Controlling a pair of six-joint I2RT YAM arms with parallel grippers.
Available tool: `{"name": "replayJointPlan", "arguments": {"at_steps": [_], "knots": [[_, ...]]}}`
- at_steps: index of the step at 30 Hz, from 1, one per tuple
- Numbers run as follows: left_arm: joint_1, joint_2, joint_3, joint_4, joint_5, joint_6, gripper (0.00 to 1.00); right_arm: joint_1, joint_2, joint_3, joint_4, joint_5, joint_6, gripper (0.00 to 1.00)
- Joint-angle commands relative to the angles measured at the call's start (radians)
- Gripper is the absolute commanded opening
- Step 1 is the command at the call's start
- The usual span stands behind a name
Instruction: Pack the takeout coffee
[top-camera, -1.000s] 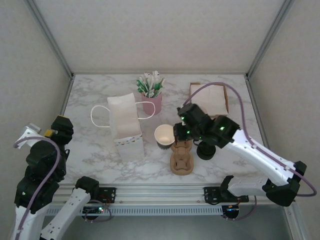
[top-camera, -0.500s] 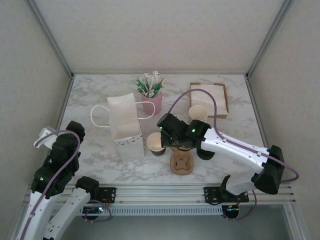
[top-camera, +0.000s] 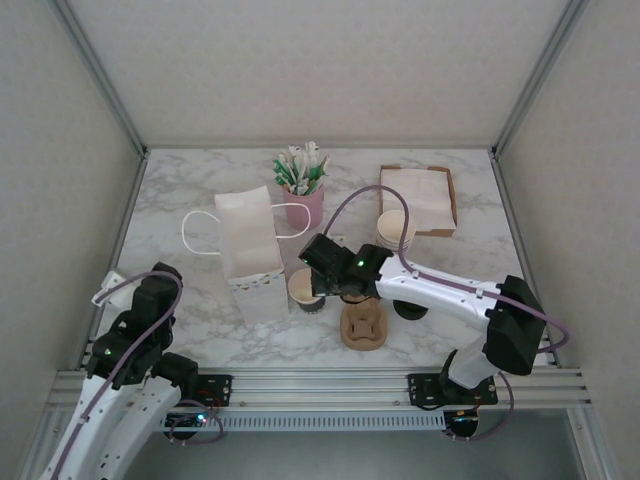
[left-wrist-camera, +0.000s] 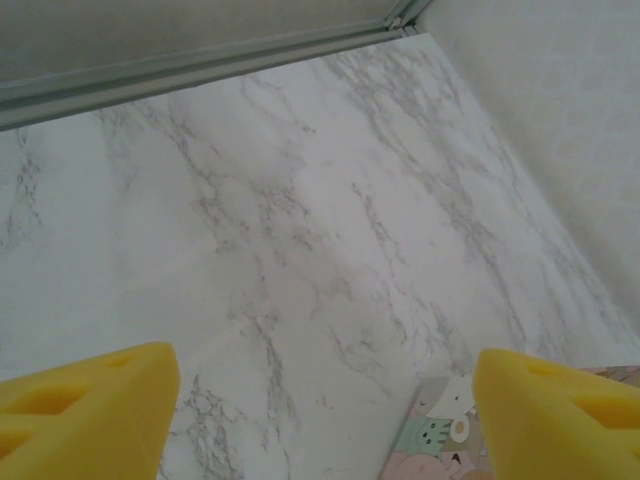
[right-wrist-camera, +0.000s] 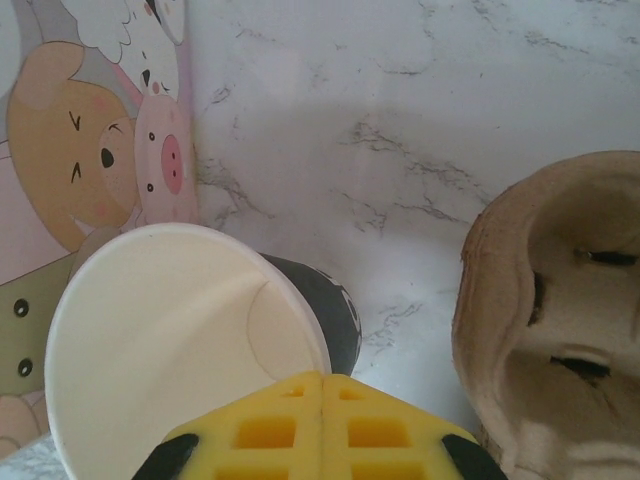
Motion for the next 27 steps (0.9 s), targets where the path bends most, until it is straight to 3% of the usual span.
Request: {"name": "replayJointPlan", "arguments": {"at_steps": [1,5,8,10,17,23,27], "knots": [[-0.007,-0.004,-0.043,-0.03,-0.002,-0.179,0.76,0.008,0.017,-0.001,0.016,0.036,0.028,0.0],[-0.008,0.015,-0.071,-0.02,0.012,-0.195,0.76,0.007,0.004,-0.007,-0.001,0.048,0.03,0.13],[-0.008,0.022,-0.091,-0.006,0.016,-0.202,0.75,0.007,-0.014,-0.001,-0.025,0.06,0.021,0.33],[-0.009,0.023,-0.11,0.01,0.024,-0.2,0.75,0.008,-0.026,0.008,-0.04,0.066,0.013,0.4],[-0.008,0.022,-0.155,0.028,0.031,-0.221,0.74,0.007,-0.104,0.103,-0.208,0.125,-0.04,0.44],[-0.008,0.02,-0.182,0.069,0.065,-0.222,0.74,-0.038,-0.324,0.034,-0.343,0.284,-0.061,0.44],[-0.008,0.016,-0.188,0.07,0.069,-0.227,0.75,-0.141,-0.489,-0.083,-0.369,0.245,-0.052,0.6]]}}
